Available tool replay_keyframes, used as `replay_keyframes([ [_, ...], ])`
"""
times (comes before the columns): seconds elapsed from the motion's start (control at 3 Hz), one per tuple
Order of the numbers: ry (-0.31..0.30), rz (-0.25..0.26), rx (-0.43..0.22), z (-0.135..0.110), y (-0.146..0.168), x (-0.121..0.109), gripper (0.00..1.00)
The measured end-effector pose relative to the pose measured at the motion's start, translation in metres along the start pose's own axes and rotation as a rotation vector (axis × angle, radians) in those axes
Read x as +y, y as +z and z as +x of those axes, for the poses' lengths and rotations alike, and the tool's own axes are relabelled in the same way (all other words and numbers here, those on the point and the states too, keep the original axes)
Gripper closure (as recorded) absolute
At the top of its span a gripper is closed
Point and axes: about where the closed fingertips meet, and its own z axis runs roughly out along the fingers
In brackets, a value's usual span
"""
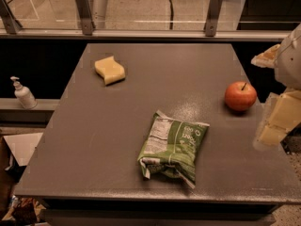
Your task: Pick green jalapeno chip bag
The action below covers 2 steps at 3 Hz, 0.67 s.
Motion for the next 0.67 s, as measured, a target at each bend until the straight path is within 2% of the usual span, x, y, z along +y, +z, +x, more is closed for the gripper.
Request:
replay_keyframes([
  [0.67, -0.058, -0.136, -0.143, -0.028, 0.066, 0.059, 0.0],
])
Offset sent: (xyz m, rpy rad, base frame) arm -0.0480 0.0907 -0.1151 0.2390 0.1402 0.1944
